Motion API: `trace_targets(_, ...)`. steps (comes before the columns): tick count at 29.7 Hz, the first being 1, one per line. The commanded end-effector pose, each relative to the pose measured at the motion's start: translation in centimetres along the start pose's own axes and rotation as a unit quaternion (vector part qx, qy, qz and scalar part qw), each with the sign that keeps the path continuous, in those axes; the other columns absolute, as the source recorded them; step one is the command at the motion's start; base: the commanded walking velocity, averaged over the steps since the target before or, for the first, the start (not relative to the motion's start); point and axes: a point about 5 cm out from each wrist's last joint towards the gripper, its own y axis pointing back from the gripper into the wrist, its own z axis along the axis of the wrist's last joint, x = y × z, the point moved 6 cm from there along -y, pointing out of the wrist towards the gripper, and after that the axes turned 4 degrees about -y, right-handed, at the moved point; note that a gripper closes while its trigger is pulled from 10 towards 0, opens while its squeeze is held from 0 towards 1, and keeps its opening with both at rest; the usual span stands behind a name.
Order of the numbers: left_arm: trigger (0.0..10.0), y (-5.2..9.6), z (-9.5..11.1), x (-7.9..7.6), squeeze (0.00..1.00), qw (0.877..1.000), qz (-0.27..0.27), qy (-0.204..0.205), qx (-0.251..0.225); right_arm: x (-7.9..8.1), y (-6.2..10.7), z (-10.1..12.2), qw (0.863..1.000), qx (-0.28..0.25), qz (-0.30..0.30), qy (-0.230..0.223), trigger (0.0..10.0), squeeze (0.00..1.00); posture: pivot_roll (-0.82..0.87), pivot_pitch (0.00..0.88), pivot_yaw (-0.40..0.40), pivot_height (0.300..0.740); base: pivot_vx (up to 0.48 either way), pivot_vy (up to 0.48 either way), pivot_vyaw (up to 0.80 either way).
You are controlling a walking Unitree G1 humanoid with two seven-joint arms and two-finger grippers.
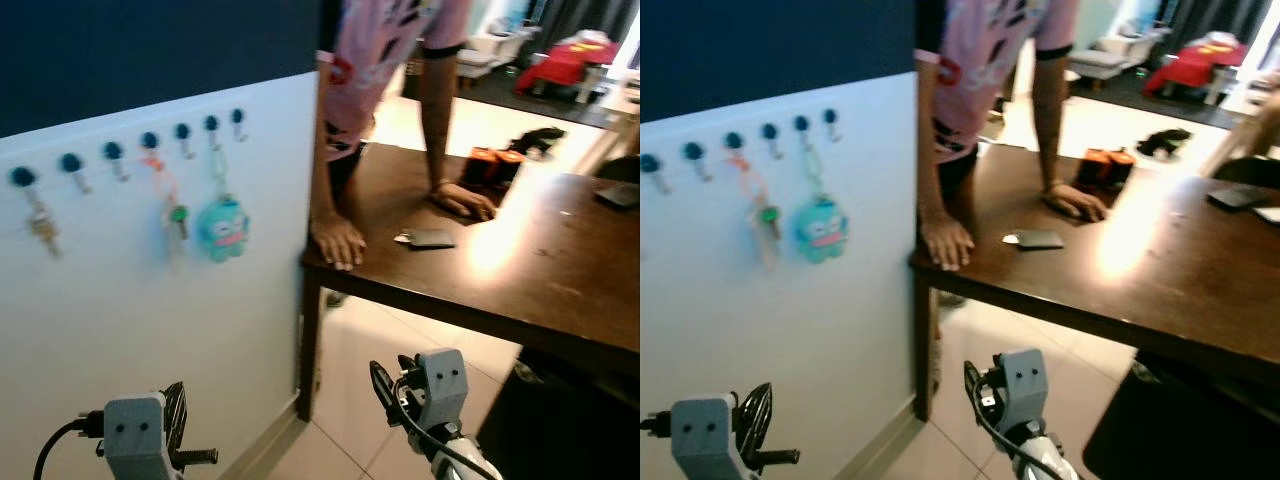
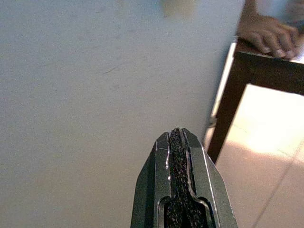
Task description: Hang keys on a hook
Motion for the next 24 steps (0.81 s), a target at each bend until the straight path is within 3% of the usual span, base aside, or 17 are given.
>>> trace_targets(1,10.0,0.17,-0.18,0.33,0.00,1.000,0.004,-0.008,0.002,0.30,0.10,-0.58,1.000,0.009,0.002,0.001,10.0,0.00,-0.08,0.055,0.094,0.740,0.000,0.000,-0.80)
trace_targets(24,10.0,-0.17,-0.09,0.77,0.00,1.000,0.016,0.014,0.003,0.39,-0.18,-0.84,1.000,0.013,0.004,0.005,10.0,0.00,-0.08,0.040,0.097,0.740,0.000,0.000,-0.80)
